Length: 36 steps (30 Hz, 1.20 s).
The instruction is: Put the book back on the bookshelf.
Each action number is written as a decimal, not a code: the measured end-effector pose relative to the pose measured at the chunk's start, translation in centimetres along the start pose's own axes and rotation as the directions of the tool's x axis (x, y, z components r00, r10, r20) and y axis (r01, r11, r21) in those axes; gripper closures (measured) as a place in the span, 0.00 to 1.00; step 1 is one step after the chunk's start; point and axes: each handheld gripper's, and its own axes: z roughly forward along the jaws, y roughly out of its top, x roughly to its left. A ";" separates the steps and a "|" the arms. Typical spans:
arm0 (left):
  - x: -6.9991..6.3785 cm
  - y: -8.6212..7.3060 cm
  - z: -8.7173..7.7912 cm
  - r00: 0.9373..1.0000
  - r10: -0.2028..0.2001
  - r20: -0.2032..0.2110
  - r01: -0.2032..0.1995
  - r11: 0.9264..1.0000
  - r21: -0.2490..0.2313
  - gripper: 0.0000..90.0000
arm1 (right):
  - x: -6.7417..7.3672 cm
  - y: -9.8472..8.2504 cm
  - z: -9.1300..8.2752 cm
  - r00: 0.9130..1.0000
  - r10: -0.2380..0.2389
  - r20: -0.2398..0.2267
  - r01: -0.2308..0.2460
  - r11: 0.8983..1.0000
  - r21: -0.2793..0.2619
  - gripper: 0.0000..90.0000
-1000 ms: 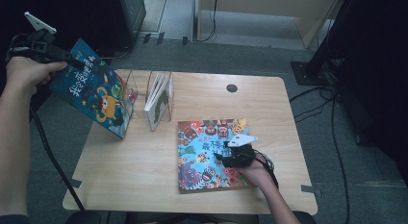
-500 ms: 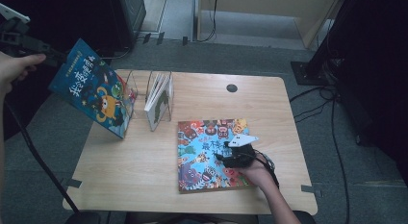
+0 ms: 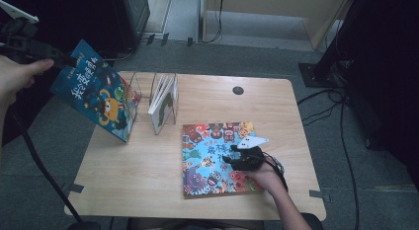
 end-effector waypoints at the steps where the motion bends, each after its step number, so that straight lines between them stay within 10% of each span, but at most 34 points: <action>1: -0.3 -0.2 0.3 1.000 0.009 -0.002 -0.009 1.000 -0.004 0.59 | 0.0 0.0 0.0 1.000 0.002 0.001 -0.002 1.000 0.000 0.48; 36: -5.0 -9.1 10.2 0.979 0.139 0.147 -0.141 0.990 0.000 0.68 | -0.6 -0.6 -1.0 1.000 0.026 0.012 -0.026 0.999 0.033 0.58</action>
